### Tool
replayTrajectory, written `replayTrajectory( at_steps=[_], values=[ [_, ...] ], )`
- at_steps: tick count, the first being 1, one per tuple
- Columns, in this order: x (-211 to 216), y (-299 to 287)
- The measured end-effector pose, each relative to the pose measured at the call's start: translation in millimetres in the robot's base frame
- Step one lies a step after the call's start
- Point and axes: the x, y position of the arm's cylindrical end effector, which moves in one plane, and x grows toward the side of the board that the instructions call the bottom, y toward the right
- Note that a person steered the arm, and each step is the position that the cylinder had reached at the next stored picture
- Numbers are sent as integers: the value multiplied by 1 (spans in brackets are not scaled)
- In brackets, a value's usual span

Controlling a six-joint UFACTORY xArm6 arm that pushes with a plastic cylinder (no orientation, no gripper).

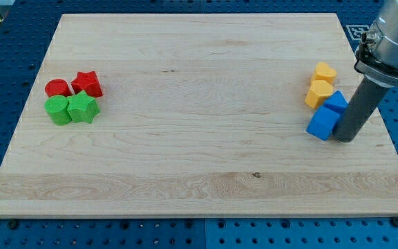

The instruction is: Push the blue cube left a bit

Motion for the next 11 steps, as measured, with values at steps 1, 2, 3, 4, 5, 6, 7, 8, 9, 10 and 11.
replayTrajectory(
  at_steps=[1,2,3,4,5,6,7,8,9,10,11],
  values=[
    [6,1],
    [11,5],
    [6,18],
    [-13,13],
    [-26,1],
    [-28,-13],
    [-23,-26],
    [-16,-39],
    [-8,-51],
    [1,-62],
    [1,-56]
  ],
)
